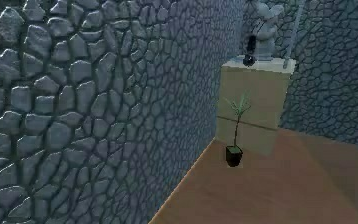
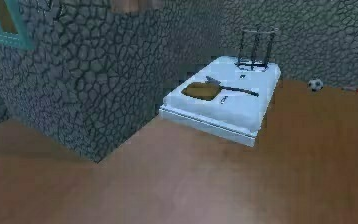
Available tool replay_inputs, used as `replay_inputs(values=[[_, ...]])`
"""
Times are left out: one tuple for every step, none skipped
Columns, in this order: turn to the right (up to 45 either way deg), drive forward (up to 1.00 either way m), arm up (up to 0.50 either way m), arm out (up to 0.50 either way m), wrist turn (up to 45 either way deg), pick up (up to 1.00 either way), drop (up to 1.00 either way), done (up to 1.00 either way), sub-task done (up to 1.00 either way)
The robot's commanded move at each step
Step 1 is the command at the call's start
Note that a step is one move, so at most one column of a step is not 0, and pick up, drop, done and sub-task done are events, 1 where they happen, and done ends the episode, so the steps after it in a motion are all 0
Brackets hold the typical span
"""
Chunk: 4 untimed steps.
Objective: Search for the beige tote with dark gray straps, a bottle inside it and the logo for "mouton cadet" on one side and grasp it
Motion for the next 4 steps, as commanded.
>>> replay_inputs(values=[[45.0,0.00,0.00,0.00,0.0,0.00,0.00,0.00,0.00],[45.0,0.00,0.00,0.00,0.0,0.00,0.00,0.00,0.00],[45.0,0.00,0.00,0.00,0.0,0.00,0.00,0.00,0.00],[18.0,0.00,0.00,0.00,0.0,0.00,0.00,0.00,0.00]])
